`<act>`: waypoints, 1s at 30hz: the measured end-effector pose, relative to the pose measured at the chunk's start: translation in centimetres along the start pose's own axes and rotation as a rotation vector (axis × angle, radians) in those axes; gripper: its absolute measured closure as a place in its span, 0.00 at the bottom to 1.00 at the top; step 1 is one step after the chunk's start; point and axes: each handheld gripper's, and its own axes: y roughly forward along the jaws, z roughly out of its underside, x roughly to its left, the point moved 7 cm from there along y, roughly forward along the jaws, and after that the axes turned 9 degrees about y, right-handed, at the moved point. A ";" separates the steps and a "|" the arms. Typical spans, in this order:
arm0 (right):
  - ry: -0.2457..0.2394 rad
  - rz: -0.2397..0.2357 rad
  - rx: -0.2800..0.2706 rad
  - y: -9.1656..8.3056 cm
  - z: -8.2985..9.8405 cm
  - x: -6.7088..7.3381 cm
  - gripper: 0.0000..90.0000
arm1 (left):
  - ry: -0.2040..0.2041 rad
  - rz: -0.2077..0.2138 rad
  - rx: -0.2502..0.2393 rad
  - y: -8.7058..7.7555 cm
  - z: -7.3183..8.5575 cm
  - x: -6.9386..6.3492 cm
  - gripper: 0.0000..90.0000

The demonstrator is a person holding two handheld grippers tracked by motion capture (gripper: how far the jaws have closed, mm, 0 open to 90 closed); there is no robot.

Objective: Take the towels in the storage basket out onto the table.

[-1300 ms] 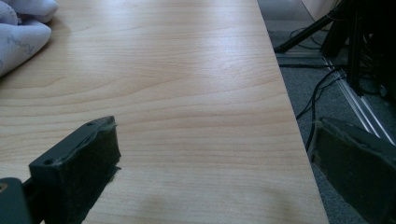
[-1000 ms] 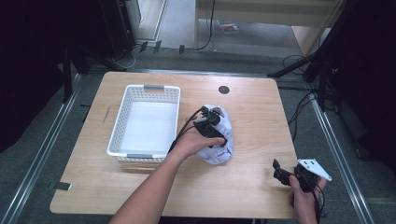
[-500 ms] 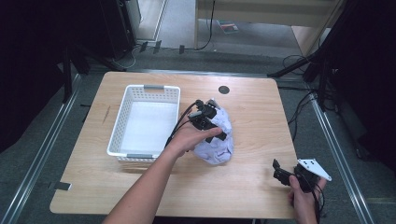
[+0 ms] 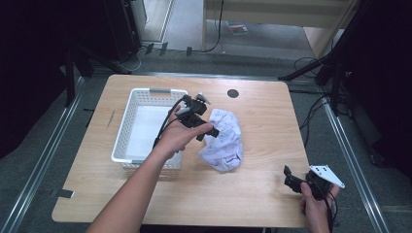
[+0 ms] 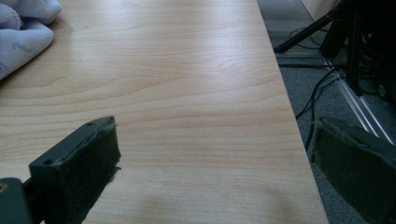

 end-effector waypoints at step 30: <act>-0.004 0.009 0.000 0.0 0.0 0.0 0.01 | -0.256 -0.136 -0.193 -10.1 13.7 12.4 0.00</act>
